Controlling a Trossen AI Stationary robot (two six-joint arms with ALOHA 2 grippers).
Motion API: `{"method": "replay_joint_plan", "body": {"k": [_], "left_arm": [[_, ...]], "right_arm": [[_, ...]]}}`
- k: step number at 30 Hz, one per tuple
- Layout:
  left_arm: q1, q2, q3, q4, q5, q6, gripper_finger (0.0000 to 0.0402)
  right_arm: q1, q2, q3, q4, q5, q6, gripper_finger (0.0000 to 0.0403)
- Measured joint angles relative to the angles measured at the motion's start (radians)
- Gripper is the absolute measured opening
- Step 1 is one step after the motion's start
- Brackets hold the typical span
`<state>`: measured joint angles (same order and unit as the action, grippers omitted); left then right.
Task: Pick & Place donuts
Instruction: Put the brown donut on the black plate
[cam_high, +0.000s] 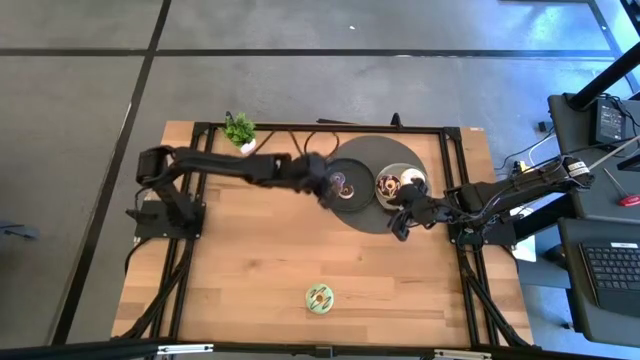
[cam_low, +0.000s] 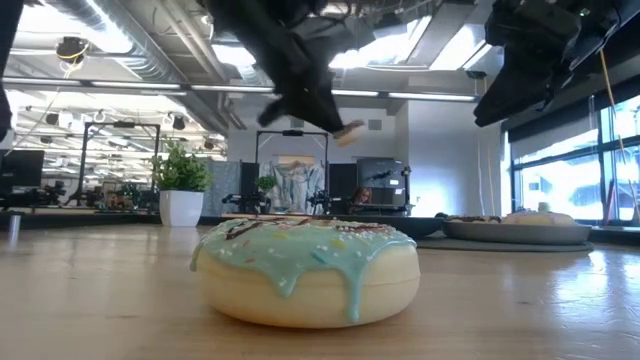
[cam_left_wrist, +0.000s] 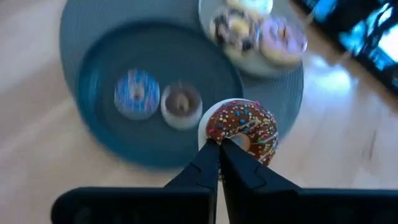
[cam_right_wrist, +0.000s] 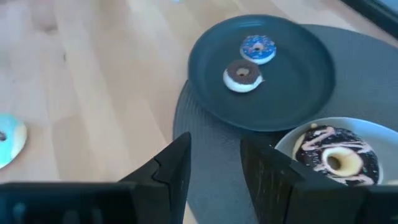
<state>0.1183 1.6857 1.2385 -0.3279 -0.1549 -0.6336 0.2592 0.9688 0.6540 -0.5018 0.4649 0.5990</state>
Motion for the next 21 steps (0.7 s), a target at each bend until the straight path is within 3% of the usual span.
{"method": "replay_joint_plan", "body": {"k": [3, 10, 21], "left_arm": [[0.063, 0.046, 0.043, 0.017, 0.054, 0.069, 0.0003], [0.145, 0.223, 0.279, -0.117, 0.069, 0.228, 0.0003], [0.182, 0.450, 0.481, -0.150, 0.084, 0.323, 0.0003]], "right_arm": [[0.000, 0.000, 0.000, -0.002, 0.039, 0.023, 0.0140], [-0.001, 0.000, 0.000, -0.010, 0.100, 0.052, 0.0140], [-0.001, 0.000, 0.000, -0.036, 0.117, 0.107, 0.0140]]}}
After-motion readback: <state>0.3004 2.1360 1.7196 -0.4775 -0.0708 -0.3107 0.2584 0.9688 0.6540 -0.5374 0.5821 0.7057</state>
